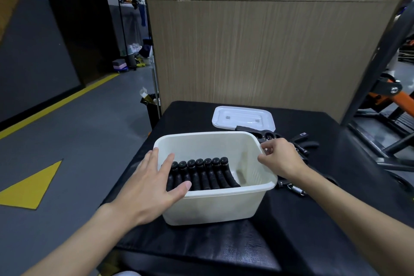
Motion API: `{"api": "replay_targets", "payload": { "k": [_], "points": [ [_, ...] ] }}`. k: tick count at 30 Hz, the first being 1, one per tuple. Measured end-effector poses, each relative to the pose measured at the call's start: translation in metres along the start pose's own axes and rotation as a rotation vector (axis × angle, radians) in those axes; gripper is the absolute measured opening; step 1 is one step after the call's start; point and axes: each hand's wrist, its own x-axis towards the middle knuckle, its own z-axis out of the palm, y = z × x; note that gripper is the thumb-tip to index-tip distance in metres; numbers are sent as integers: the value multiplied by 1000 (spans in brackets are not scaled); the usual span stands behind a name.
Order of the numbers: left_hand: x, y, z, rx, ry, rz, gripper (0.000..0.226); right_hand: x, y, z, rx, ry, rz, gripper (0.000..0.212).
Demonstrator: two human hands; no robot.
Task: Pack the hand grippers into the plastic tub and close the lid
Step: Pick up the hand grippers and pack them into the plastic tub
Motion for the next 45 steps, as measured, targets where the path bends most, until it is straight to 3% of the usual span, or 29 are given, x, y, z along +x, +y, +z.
{"api": "replay_targets", "payload": {
  "k": [3, 6, 10, 14, 17, 20, 22, 30, 36, 38, 40, 45],
  "points": [
    [0, -1, 0, 18, 2, -1, 104, 1, 7, -5, 97, 129, 33, 37],
    [0, 0, 0, 33, 4, -3, 100, 18, 38, -11, 53, 273, 190, 29],
    [0, 0, 0, 54, 6, 6, 108, 41, 84, -3, -263, -4, 439, 35],
    [0, 0, 1, 67, 22, 7, 119, 51, 94, 9, -177, 27, 451, 27],
    [1, 0, 1, 65, 23, 14, 119, 56, 93, 12, 39, 153, 606, 27],
    [2, -1, 2, 66, 23, 16, 121, 62, 88, 11, 575, 132, 749, 11],
    [2, -1, 2, 69, 24, 15, 121, 65, 86, 9, 873, 142, 816, 18],
    [-1, 0, 0, 61, 9, 18, 114, 34, 35, -39, 1287, 341, 549, 20],
    [-3, 3, -3, 63, 17, 13, 126, 5, -5, -59, 1355, -116, 381, 36],
    [-3, 2, -3, 58, 21, 13, 125, 3, -19, -58, 1294, -168, 373, 35],
    [-3, 3, -3, 55, 24, 12, 123, 2, -29, -54, 1216, -219, 392, 22],
    [-2, 3, -2, 64, 24, 10, 111, 0, -44, -44, 1038, -355, 318, 35]
  ]
}}
